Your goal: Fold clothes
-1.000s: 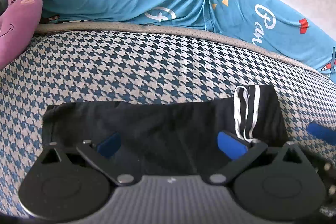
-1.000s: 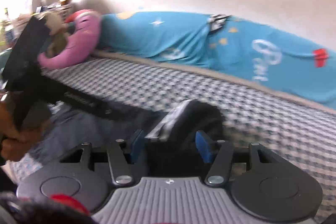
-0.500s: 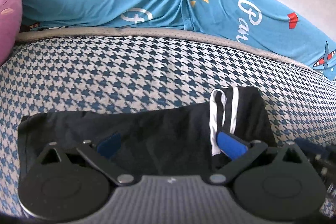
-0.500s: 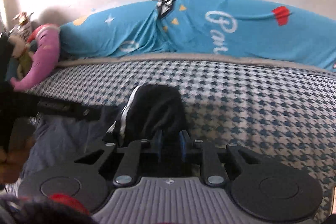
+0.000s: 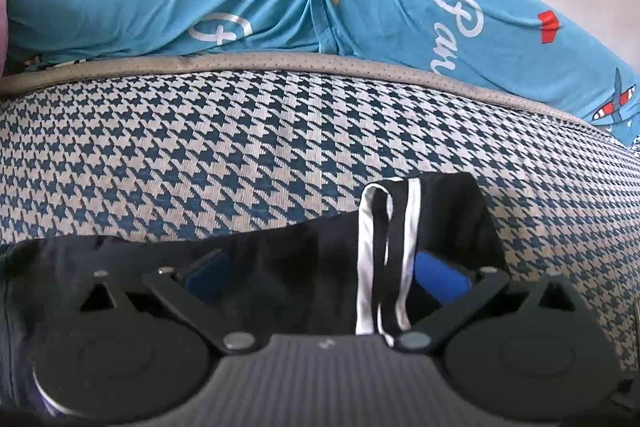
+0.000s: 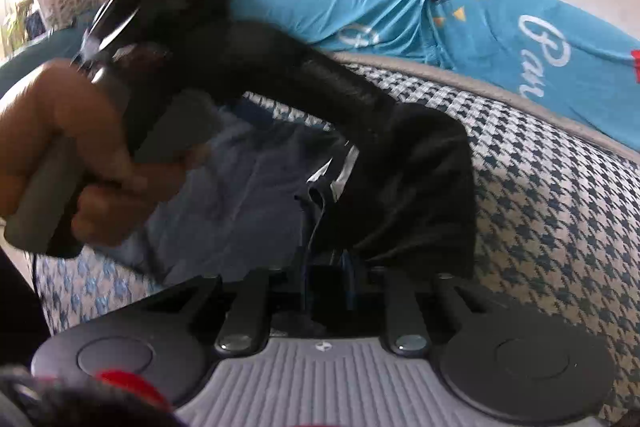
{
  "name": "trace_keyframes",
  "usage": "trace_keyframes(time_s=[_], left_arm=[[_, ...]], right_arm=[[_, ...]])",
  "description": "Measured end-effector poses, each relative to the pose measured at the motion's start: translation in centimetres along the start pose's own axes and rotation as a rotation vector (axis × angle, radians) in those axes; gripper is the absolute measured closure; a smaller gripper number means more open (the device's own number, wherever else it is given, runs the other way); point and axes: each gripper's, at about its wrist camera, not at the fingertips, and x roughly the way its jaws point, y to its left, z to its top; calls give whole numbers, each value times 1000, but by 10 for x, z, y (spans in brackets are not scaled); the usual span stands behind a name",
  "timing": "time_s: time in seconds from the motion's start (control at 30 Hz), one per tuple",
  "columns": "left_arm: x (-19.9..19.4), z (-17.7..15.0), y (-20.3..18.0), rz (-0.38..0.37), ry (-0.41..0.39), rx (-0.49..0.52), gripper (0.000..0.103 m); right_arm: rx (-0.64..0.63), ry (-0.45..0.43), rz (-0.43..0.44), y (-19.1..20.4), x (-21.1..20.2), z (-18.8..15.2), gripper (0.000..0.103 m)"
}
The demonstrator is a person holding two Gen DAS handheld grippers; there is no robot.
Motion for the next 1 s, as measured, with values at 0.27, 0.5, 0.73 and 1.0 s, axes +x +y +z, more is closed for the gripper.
trace_keyframes(time_s=[0.27,0.5,0.73,1.0], left_arm=[[23,3,11,22,59,-83,0],[26,1,15,27,57,-86,0],[27,1,16,25,53,-83,0],[27,2,17,25,55,-81,0]], right_arm=[[9,44,9,0,11,-3,77],[25,40,24,-8,2,-2,75],[92,-33,1,-27,-24,-3,76],[168,-49,-63,-45,-27,-1,76]])
